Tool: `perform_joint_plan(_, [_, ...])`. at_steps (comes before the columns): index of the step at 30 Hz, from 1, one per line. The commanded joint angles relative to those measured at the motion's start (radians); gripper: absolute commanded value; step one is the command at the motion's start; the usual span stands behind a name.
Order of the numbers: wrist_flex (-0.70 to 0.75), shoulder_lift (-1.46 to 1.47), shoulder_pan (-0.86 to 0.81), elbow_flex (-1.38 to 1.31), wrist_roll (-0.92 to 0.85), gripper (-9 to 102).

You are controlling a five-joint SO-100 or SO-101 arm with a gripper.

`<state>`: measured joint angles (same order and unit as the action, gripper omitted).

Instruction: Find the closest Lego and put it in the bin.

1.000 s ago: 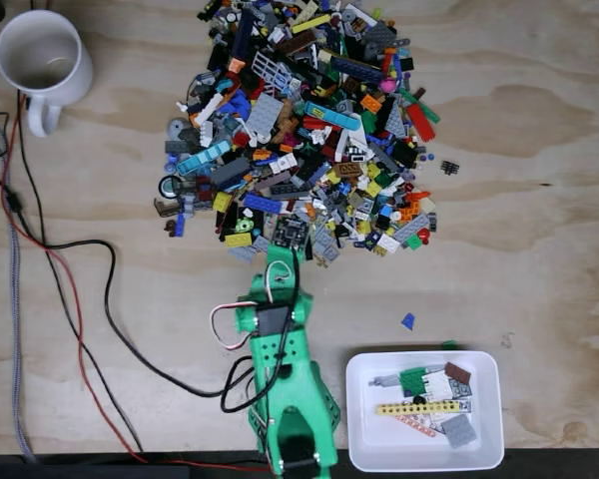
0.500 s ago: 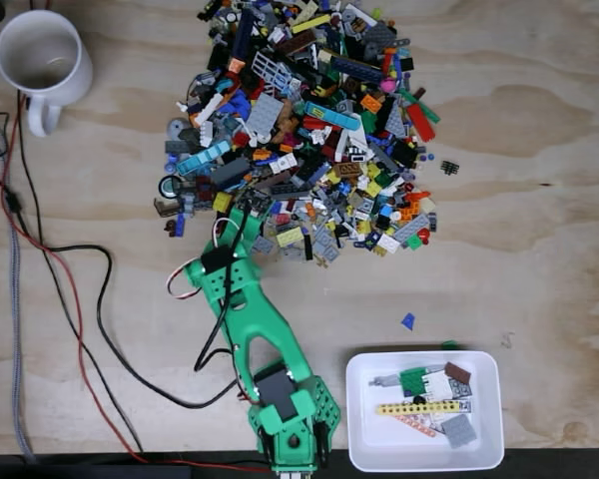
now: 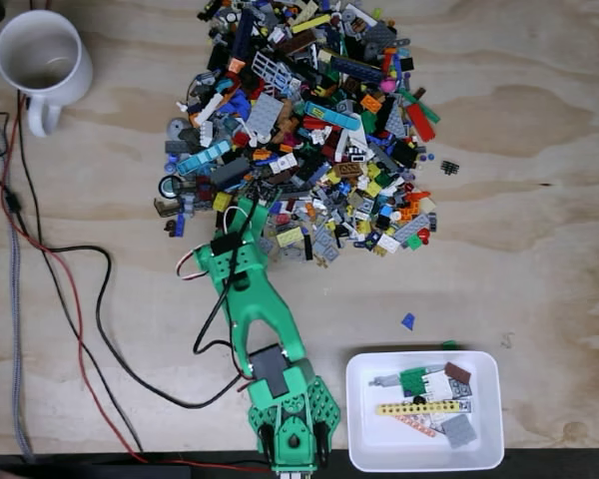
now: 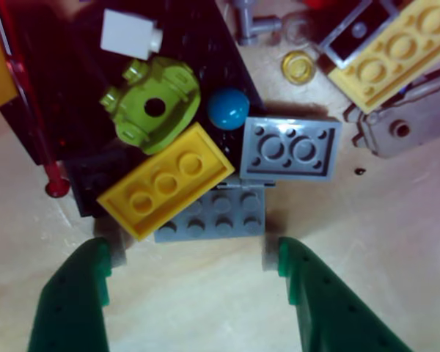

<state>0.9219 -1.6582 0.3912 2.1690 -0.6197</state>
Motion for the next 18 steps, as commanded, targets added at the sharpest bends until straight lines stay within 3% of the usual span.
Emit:
perform_joint_plan(1, [-0.018, 0.0, -0.026, -0.064, -0.032, 22])
perform_joint_plan(7, [-0.028, 0.025, -0.057, -0.066, -0.086, 20])
perform_joint_plan(18, [0.003, 0.04, -0.067, -0.078, -0.141, 25])
